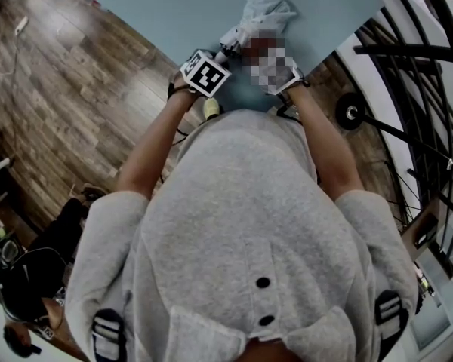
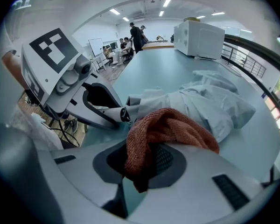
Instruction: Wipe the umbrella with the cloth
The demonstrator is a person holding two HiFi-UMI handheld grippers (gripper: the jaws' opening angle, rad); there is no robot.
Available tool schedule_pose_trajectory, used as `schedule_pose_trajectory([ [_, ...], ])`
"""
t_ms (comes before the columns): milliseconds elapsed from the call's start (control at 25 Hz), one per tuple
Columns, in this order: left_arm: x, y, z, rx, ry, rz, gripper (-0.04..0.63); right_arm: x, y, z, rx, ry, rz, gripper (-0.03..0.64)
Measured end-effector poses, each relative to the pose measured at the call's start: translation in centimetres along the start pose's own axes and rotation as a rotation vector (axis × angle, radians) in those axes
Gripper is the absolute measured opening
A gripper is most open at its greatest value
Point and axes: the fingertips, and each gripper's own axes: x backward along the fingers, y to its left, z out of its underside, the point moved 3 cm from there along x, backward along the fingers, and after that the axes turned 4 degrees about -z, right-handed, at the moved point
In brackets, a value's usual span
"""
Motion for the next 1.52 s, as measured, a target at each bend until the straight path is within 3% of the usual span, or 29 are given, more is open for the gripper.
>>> schedule_pose_trajectory([
  [720, -0.1, -0.2, -0.1, 0.000, -0.016, -0.006, 0.158, 0.3, 2.1, -0.5, 0.004, 0.000, -0.078, 0.074],
  [1520, 0.0, -0.3, -0.1, 0.007, -0.021, -0.002, 0.158, 1.9, 3.7, -4.3, -0.040, -0.114, -0.209, 0.074],
])
